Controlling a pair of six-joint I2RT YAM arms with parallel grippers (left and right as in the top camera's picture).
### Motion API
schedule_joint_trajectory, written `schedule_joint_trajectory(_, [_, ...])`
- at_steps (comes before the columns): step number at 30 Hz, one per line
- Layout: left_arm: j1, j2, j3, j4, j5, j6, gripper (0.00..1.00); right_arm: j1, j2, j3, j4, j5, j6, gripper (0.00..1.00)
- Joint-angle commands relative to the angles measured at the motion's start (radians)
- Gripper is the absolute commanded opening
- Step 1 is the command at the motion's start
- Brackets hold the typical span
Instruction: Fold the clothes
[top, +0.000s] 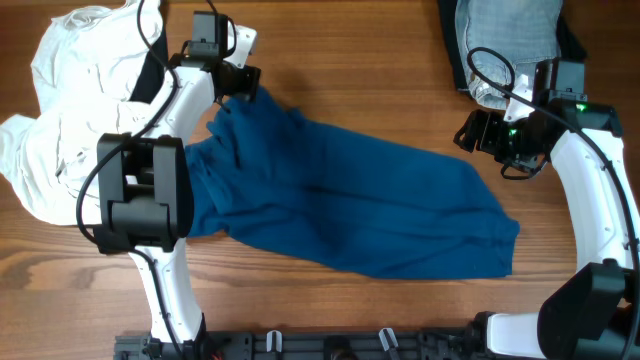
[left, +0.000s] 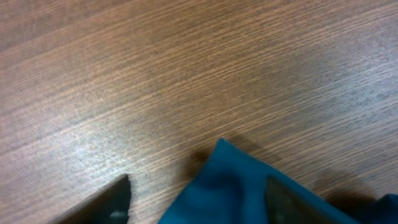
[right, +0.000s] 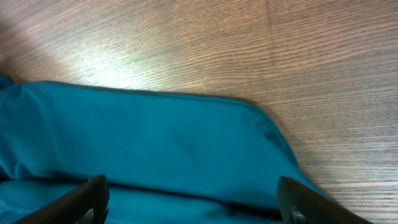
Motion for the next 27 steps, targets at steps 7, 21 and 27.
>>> schedule_joint_trajectory(7, [-0.005,0.039,0.016,0.008,0.095,0.053,0.79,0.005,0.009,0.010,0.012,-0.015,-0.018,0.87])
schedule_joint_trajectory(21, [-0.052,0.081,0.016,-0.018,0.116,0.050,0.27,0.005,0.009,0.010,0.024,-0.007,-0.021,0.88])
schedule_joint_trajectory(27, [-0.058,0.081,0.016,-0.007,0.047,-0.012,0.04,0.005,0.009,0.010,0.024,-0.007,-0.020,0.88])
